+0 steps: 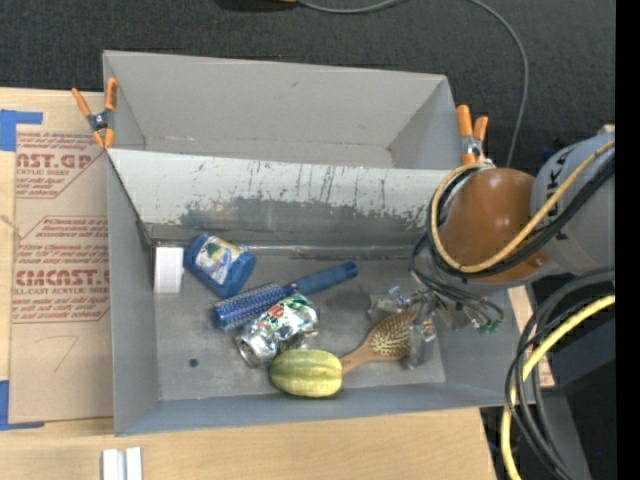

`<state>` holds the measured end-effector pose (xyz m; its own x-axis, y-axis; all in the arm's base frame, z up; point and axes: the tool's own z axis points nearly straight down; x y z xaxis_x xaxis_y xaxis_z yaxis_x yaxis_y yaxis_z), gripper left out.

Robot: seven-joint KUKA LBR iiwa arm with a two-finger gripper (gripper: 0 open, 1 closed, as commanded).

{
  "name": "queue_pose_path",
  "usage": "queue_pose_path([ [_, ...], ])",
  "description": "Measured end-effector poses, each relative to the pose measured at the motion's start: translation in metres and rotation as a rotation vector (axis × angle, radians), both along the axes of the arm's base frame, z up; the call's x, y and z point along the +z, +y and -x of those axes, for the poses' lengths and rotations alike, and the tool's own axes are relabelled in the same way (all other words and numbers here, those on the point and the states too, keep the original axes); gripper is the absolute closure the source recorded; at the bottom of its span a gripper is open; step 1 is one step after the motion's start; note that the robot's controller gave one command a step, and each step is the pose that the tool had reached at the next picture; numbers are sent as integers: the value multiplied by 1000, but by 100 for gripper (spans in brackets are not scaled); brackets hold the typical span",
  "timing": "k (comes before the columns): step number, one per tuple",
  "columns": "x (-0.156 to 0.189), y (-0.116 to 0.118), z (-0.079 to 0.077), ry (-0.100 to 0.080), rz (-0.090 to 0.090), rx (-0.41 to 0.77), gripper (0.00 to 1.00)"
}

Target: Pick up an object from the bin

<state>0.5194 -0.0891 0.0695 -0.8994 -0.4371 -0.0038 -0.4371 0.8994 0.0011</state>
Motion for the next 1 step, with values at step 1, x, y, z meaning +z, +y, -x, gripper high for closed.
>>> queue_pose_path([
  [1,0,0,2,1,0,-19,100],
])
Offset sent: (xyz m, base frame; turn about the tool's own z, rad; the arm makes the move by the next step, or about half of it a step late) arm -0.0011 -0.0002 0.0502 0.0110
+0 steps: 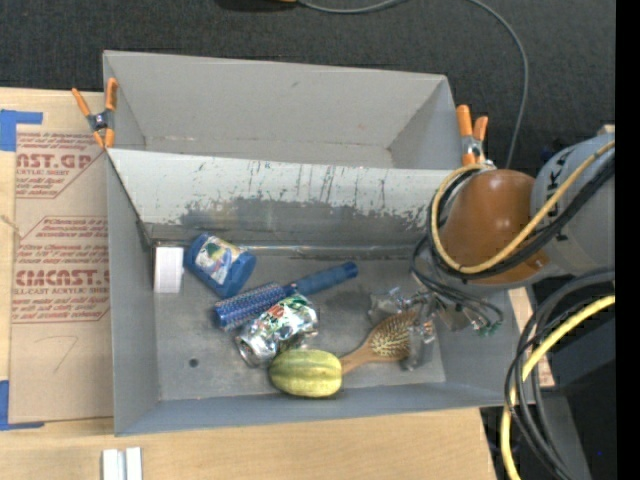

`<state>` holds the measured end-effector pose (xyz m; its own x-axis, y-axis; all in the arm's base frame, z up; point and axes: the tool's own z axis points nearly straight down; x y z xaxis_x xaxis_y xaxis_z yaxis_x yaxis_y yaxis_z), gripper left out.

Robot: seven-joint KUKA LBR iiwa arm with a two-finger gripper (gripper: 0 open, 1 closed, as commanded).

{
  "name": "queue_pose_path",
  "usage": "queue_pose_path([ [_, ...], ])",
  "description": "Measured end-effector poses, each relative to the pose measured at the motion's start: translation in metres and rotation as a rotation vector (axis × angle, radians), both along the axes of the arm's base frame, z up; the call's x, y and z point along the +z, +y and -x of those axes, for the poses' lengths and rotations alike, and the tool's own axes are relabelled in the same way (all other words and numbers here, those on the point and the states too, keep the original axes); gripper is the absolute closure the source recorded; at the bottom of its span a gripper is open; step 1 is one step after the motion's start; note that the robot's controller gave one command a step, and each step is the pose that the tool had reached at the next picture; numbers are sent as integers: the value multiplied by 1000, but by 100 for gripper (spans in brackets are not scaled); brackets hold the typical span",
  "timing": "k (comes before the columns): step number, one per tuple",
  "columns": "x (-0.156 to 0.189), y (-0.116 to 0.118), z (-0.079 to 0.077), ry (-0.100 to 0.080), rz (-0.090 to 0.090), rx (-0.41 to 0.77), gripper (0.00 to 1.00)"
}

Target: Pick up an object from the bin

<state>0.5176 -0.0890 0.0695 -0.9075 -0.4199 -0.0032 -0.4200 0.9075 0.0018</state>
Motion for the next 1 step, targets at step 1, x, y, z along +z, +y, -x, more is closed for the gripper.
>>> queue_pose_path([
  [1,8,1,2,7,-2,-8,100],
])
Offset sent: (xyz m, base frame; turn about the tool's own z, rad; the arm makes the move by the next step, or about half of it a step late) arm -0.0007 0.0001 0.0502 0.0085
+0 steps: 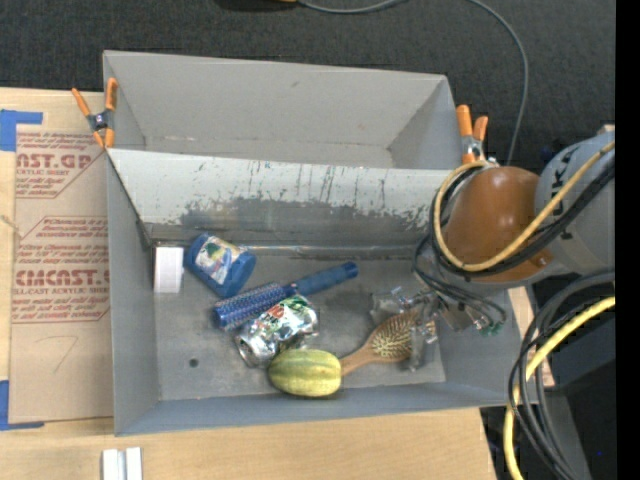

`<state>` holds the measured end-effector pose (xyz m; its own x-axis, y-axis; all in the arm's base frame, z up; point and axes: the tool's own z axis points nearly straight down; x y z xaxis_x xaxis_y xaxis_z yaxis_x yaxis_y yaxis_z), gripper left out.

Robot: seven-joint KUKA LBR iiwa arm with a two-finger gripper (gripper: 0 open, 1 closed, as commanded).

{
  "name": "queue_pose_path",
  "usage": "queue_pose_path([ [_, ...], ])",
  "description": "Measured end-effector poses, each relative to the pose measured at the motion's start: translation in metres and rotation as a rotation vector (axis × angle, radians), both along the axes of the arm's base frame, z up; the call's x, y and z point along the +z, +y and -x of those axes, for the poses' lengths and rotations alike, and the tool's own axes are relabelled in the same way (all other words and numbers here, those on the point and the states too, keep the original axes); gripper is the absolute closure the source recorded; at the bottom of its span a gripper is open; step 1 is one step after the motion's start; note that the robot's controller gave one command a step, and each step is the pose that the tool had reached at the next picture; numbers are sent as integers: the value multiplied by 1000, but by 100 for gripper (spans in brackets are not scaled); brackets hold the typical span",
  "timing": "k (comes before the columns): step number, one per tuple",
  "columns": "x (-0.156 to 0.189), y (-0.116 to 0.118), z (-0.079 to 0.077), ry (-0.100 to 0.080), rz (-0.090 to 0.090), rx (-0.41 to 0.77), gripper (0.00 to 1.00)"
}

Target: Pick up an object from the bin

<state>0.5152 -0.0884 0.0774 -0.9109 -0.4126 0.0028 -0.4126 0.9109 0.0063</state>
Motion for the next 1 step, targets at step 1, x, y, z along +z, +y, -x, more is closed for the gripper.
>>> queue_pose_path([
  [1,15,0,-1,-3,1,3,100],
])
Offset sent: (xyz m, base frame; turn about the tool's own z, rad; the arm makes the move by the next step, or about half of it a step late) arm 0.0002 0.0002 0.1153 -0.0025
